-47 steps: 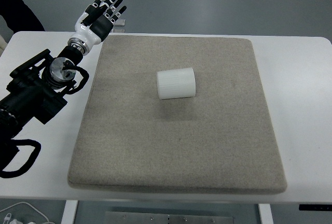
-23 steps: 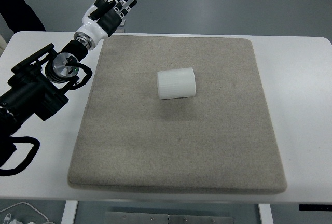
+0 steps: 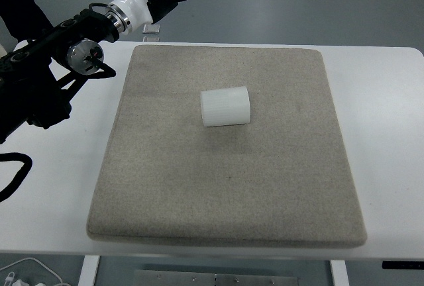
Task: Flip white cup upright
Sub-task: 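Raise the left hand and swing it toward the white cup, then lower the left hand onto the lying white cup, fingers over its side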
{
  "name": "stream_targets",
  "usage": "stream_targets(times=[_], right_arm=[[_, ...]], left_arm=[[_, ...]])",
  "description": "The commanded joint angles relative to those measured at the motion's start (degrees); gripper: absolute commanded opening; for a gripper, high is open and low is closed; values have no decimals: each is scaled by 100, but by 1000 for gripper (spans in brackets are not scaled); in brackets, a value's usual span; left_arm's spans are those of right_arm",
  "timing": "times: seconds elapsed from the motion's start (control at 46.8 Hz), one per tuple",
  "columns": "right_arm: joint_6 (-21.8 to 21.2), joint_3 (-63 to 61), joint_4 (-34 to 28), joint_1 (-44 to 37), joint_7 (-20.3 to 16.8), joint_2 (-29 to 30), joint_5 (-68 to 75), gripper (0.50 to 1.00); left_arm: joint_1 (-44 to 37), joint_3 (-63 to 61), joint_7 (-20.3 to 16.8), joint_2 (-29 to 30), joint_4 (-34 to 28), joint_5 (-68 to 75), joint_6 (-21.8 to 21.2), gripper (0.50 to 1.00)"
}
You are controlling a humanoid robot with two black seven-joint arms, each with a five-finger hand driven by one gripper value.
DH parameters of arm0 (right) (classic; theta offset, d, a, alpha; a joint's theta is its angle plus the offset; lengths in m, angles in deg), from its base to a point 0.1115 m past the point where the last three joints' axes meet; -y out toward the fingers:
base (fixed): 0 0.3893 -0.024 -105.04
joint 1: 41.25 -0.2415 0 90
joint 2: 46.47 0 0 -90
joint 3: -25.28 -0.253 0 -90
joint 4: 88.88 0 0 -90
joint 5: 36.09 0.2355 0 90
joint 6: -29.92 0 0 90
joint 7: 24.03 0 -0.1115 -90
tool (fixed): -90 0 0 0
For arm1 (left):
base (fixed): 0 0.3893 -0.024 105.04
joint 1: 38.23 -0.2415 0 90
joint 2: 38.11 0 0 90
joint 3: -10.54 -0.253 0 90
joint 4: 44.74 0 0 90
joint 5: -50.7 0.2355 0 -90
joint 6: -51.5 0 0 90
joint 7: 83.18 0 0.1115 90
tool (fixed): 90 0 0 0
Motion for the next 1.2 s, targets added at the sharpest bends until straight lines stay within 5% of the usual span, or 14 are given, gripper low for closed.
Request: stream_targets(times=[0.0, 0.598, 1.175], right_arm=[[0, 0, 0, 1, -5, 0, 0, 930], [0, -9, 0, 1, 3, 0, 0, 930], [0, 0, 0, 1, -5, 0, 0, 930]], left_arm=[[5, -5, 289, 94, 226, 371, -15, 992], [136, -1156, 1353, 762, 2080, 2613, -244, 992], [954, -2650, 2364, 235, 2318, 3062, -727, 981]])
